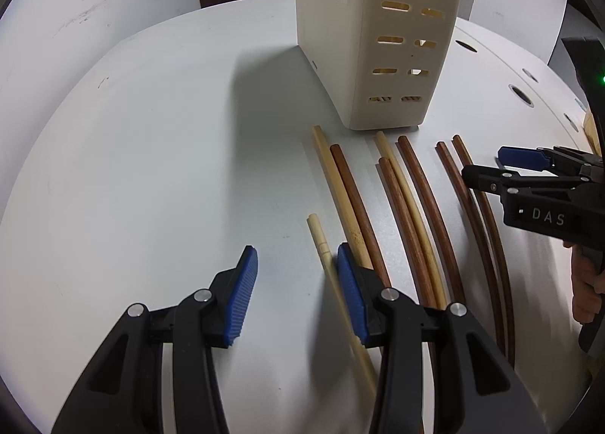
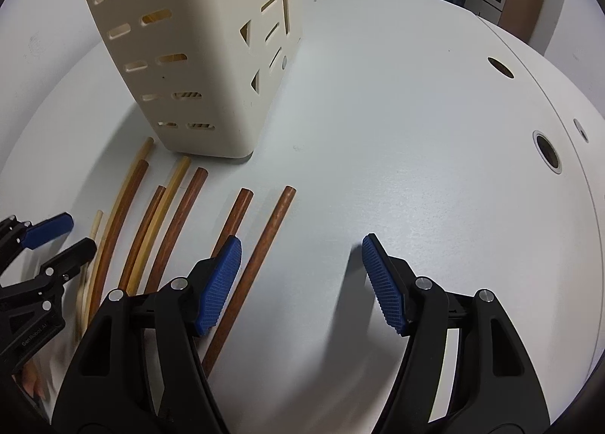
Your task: Organize utensils
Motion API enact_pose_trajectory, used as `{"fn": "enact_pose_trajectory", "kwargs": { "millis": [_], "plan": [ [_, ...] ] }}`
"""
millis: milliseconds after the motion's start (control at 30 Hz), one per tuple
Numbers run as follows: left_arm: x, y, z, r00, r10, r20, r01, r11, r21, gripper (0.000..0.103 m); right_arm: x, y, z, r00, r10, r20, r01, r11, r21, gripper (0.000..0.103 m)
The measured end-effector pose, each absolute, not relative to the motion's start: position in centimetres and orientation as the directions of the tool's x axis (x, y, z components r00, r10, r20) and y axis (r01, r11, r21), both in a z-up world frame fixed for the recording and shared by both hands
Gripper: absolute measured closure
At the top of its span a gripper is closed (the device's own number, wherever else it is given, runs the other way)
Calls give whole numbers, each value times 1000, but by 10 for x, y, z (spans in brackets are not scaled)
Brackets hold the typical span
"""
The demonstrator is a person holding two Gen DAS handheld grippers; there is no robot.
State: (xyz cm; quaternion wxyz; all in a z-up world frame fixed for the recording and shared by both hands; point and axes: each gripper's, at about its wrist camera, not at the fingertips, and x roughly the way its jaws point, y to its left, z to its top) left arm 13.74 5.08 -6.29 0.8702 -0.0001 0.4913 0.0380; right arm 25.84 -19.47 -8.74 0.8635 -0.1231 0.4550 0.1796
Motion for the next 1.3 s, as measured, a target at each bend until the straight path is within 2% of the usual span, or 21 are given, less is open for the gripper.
{"fn": "enact_pose_trajectory", "kwargs": {
  "millis": [100, 167, 300, 333, 433, 467, 567, 733, 833, 1300],
  "plan": [
    [141, 51, -62, 490, 59, -870, -65, 997, 31, 60, 255, -192, -85, 506, 192, -841, -427, 903, -50, 46],
    [142, 49, -62, 478, 48, -877, -50, 998, 27, 64, 254, -190, -84, 495, 195, -847, -437, 898, -48, 54],
    [144, 47, -61, 465, 34, -885, -28, 999, 23, 72, 252, -190, -83, 486, 193, -852, -443, 895, -50, 63],
    [144, 46, -61, 464, 33, -885, -23, 999, 26, 76, 251, -190, -82, 485, 194, -853, -445, 894, -49, 67],
    [149, 43, -61, 456, 28, -890, -10, 1000, 26, 89, 251, -191, -81, 478, 205, -854, -455, 889, -41, 89],
    [150, 44, -60, 451, 31, -892, -17, 1000, 26, 95, 251, -192, -80, 471, 214, -856, -453, 891, -26, 91],
    [154, 50, -60, 453, 12, -891, -22, 1000, 2, 99, 255, -198, -81, 483, 226, -846, -458, 889, -24, 93],
    [155, 51, -60, 457, 18, -890, -12, 1000, 13, 99, 254, -203, -81, 480, 265, -836, -457, 889, 20, 97],
    [155, 61, -55, 486, -5, -874, -62, 997, -40, 99, 253, -207, -78, 485, 300, -821, -455, 889, 56, 97],
    [133, 71, 3, 662, 5, -749, -122, 987, -102, 99, 229, -211, -22, 593, 405, -695, -498, 864, 78, 97]
  ]
}}
